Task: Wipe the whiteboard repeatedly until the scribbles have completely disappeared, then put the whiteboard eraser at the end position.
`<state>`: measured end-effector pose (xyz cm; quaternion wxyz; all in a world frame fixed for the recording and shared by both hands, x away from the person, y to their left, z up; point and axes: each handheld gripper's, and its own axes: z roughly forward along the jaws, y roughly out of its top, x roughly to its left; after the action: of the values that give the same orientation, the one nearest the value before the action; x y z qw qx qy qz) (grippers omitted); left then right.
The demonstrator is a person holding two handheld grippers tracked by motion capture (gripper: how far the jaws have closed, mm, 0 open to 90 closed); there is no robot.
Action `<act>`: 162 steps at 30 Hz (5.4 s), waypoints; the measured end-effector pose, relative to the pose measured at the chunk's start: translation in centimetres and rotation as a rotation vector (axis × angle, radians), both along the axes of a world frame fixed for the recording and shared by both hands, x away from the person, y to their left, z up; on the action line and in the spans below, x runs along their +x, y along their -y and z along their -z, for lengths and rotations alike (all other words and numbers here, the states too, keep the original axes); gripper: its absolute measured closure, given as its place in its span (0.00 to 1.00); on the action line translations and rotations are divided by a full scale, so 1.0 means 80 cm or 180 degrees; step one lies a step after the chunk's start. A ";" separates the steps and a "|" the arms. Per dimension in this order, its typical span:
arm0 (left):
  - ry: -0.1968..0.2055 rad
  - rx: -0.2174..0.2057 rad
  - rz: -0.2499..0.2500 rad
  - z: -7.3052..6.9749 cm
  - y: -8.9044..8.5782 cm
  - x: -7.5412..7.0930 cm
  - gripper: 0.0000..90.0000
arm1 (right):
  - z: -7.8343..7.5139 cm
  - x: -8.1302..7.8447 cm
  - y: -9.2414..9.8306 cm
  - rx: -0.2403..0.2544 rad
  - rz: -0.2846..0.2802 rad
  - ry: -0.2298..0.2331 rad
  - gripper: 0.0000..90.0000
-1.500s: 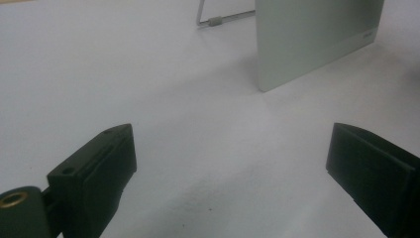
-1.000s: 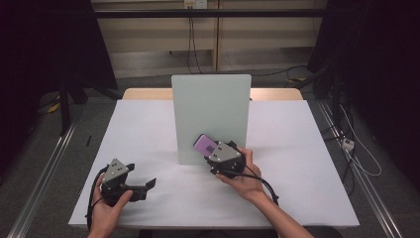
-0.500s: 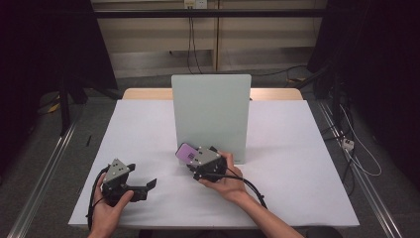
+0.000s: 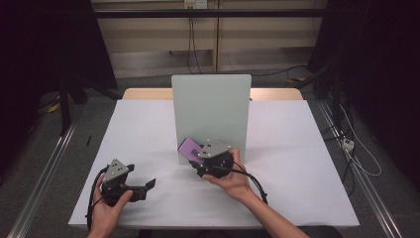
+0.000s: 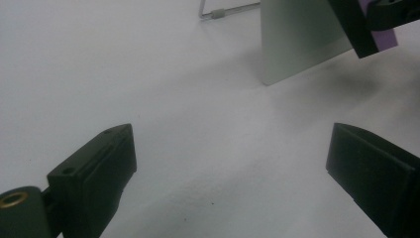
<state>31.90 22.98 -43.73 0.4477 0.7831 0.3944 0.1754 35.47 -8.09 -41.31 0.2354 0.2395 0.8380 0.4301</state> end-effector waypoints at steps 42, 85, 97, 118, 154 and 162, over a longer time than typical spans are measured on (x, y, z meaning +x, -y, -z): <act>-0.0037 0.0061 0.0049 0.000 0.003 -0.003 0.06 | -0.031 -0.016 0.095 0.0074 0.0164 -0.0525 0.46; -0.0076 0.0045 -0.0031 0.000 0.003 0.002 0.06 | 0.009 -0.023 0.048 -0.0787 -0.0677 -0.1424 0.46; -0.0115 0.0012 -0.0058 0.002 0.000 0.003 0.06 | 0.018 -0.021 0.042 -0.0792 -0.0603 -0.1433 0.46; -0.0119 0.0005 -0.0030 0.000 -0.002 0.000 0.06 | 0.023 -0.024 0.044 -0.0745 -0.0508 -0.1430 0.44; -0.0111 0.0010 -0.0047 0.001 -0.002 0.001 0.06 | 0.004 -0.020 0.075 -0.0049 0.0060 -0.1173 0.11; -0.0123 0.0015 -0.0046 0.002 -0.001 0.001 0.06 | 0.000 -0.031 0.098 0.0126 0.0318 -0.1015 0.13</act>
<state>31.99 23.08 -43.86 0.4368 0.7846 0.4082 0.1644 32.99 -15.93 -41.32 0.1158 0.3506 0.8432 0.3908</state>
